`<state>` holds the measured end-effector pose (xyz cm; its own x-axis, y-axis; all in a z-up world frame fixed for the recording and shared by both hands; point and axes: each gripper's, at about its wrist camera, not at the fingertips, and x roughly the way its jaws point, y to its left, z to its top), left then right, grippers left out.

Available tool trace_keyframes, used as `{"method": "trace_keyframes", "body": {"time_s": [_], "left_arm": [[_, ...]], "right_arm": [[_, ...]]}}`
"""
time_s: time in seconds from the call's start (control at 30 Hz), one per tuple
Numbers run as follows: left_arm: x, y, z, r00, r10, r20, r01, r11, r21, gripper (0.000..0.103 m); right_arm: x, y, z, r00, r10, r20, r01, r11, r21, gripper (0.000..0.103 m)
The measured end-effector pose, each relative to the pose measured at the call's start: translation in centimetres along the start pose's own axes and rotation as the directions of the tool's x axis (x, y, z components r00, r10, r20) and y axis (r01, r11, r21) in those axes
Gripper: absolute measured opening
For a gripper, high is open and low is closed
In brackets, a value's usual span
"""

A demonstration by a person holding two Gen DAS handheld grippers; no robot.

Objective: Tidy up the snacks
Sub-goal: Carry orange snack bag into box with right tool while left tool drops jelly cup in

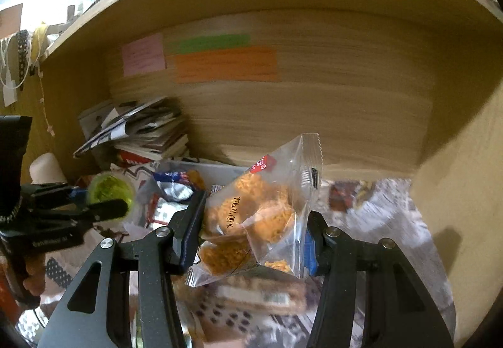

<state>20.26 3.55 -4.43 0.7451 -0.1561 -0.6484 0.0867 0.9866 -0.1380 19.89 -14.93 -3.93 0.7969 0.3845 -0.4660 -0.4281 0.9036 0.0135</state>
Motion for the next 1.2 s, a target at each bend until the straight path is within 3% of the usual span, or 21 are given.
{"method": "trace_keyframes", "body": {"time_s": [0.57, 0.9, 1.07, 1.2], "left_arm": [[6.6, 3.6, 1.1, 0.991, -0.027, -0.131, 0.016, 0.997, -0.081, 0.041], [7.0, 3.4, 1.5, 0.994, -0.009, -0.107, 0.002, 0.998, -0.068, 0.043], [6.2, 3.0, 1.5, 0.995, 0.013, -0.099, -0.019, 0.998, -0.057, 0.049], [4.6, 2.7, 1.4, 0.998, 0.037, -0.057, -0.040, 0.998, -0.055, 0.064]], "right_arm": [[9.3, 2.1, 1.5, 0.977, 0.099, -0.187, -0.109, 0.993, -0.041, 0.049], [11.1, 2.2, 0.9, 0.968, 0.088, -0.234, -0.101, 0.994, -0.041, 0.056], [10.2, 1.7, 1.1, 0.970, 0.085, -0.227, -0.095, 0.995, -0.034, 0.059], [8.6, 1.4, 1.2, 0.982, 0.053, -0.183, -0.062, 0.997, -0.043, 0.075]]}}
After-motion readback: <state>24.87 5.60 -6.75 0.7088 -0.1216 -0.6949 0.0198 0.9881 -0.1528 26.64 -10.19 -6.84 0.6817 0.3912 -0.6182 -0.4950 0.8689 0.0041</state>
